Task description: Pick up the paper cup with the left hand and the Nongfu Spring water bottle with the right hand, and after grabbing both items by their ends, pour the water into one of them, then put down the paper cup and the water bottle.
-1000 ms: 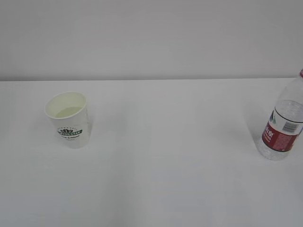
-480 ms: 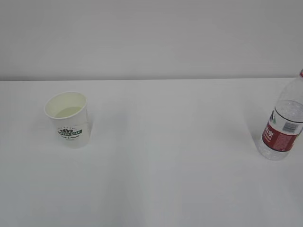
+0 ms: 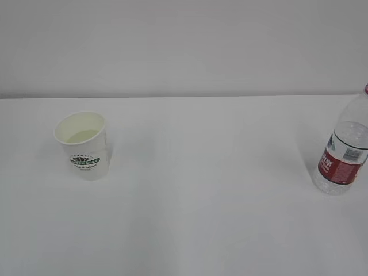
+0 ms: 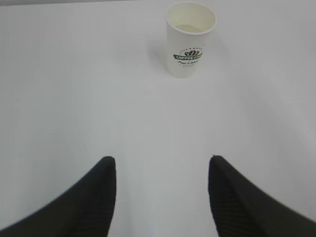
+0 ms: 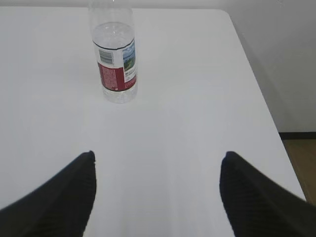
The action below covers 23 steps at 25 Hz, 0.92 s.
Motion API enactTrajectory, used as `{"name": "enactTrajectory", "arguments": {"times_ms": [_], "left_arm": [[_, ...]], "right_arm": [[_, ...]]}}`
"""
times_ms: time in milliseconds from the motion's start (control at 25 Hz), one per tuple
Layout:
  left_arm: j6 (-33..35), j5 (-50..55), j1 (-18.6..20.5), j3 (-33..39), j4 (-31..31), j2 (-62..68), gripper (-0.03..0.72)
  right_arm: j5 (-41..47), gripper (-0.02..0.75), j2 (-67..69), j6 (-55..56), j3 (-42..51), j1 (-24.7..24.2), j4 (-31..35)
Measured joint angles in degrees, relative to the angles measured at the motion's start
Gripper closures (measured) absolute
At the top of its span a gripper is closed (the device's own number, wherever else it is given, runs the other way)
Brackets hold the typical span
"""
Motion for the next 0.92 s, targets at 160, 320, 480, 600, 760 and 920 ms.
{"name": "enactTrajectory", "arguments": {"times_ms": [160,320,480,600,760,920], "left_arm": [[0.0,-2.37,0.0,1.19,0.0,0.0,0.255],[0.11,-2.87,0.0,1.19,0.0,0.0,0.256],[0.11,-2.87,0.0,1.19,0.0,0.0,0.257],[0.11,-2.87,0.0,1.19,0.0,0.0,0.258],[0.11,-2.87,0.0,1.19,0.0,0.0,0.258],[0.11,-2.87,0.0,1.19,0.0,0.0,0.259]], "right_arm": [[-1.23,0.148,0.0,0.09,2.17,0.0,0.09],[-2.8,0.148,0.0,0.3,3.25,0.0,0.09],[-3.06,0.148,0.0,0.56,3.37,0.0,0.13],[-3.06,0.148,0.0,0.56,3.37,0.0,0.13],[-3.16,0.149,0.0,0.56,3.37,0.0,0.13],[-3.16,0.148,0.0,0.69,3.37,0.0,0.13]]}}
